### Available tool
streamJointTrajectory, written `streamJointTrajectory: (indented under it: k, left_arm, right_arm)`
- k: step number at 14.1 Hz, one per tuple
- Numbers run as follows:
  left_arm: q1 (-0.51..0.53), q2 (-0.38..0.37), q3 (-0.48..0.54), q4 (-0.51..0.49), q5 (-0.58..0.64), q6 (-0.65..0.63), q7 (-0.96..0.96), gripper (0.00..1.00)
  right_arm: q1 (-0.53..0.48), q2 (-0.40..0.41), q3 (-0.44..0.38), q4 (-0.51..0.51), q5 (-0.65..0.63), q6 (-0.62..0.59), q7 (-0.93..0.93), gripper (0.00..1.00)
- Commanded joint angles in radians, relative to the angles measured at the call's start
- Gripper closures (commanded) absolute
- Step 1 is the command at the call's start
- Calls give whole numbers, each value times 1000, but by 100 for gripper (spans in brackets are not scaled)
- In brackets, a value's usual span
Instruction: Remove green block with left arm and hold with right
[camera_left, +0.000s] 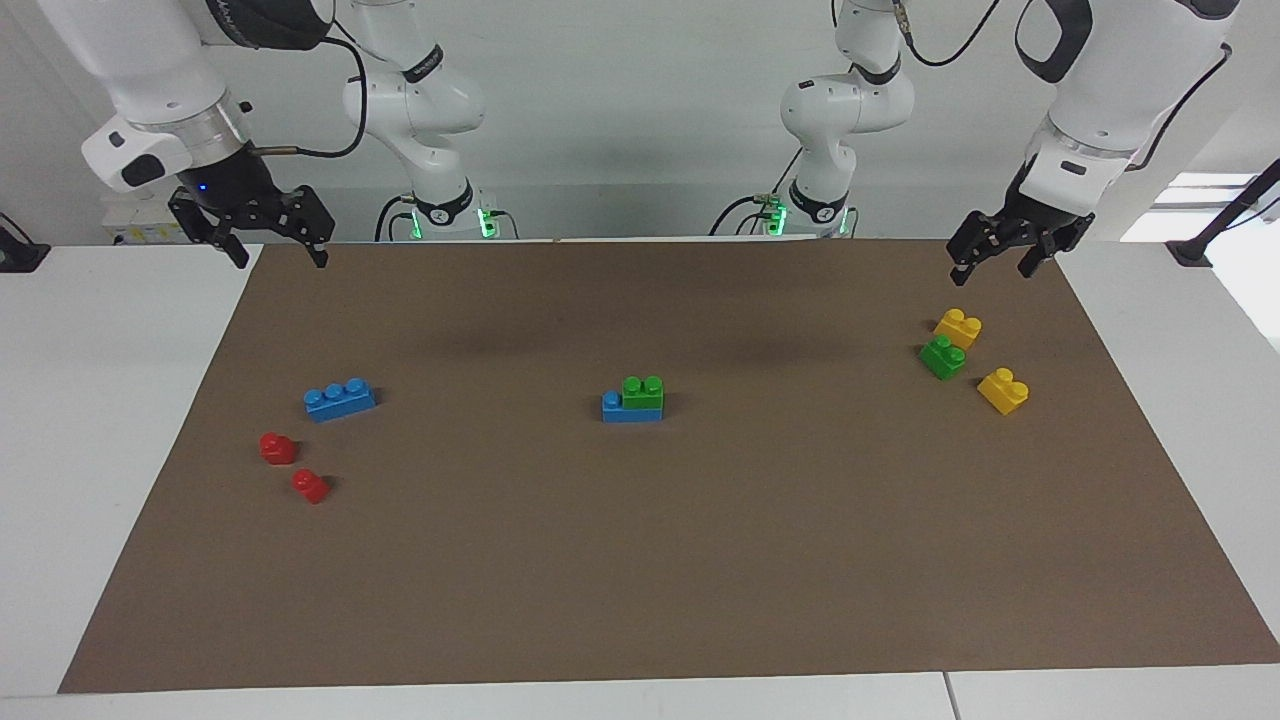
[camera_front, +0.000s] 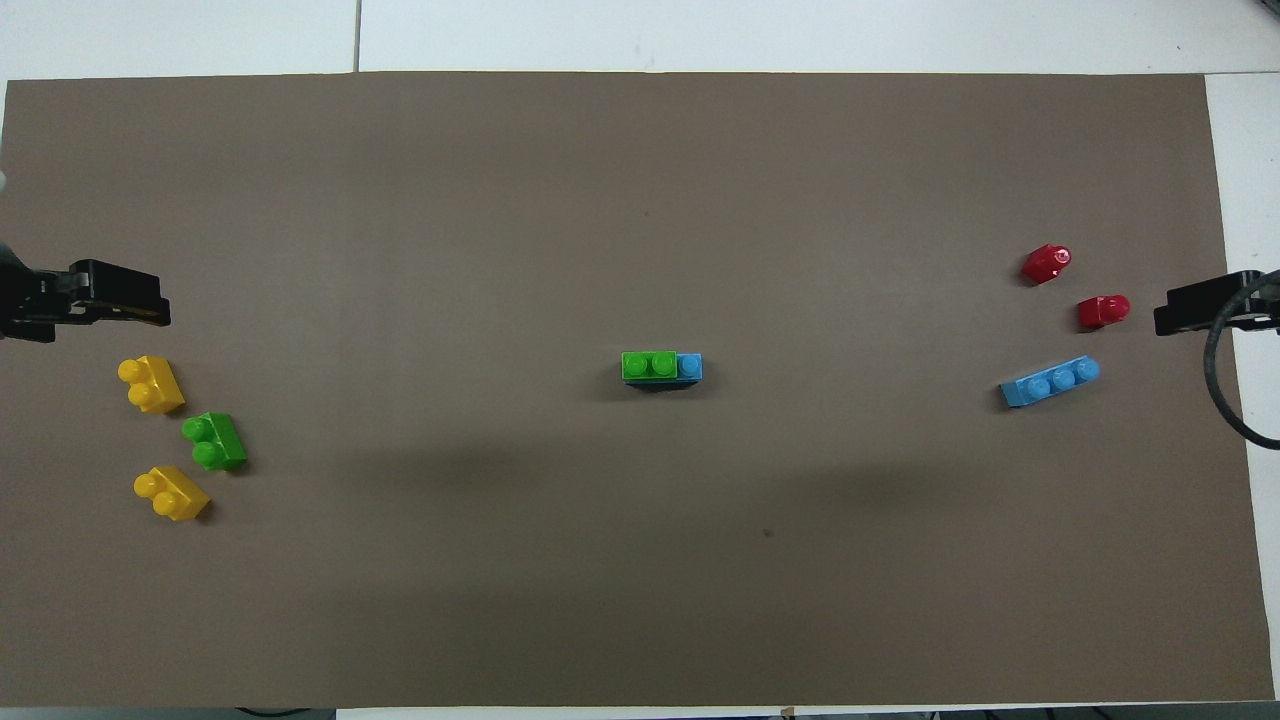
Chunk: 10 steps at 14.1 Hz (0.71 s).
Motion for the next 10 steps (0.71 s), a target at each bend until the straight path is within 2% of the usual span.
streamJointTrajectory:
  k: [1, 10]
  left_arm:
    - [-2, -17, 3, -5, -6, -15, 7, 0]
    - [4, -19, 3, -8, -6, -7, 7, 0]
  right_arm:
    - [-5, -4, 4, -3, 0, -11, -19, 0]
    - [-9, -3, 9, -1, -1, 12, -34, 0]
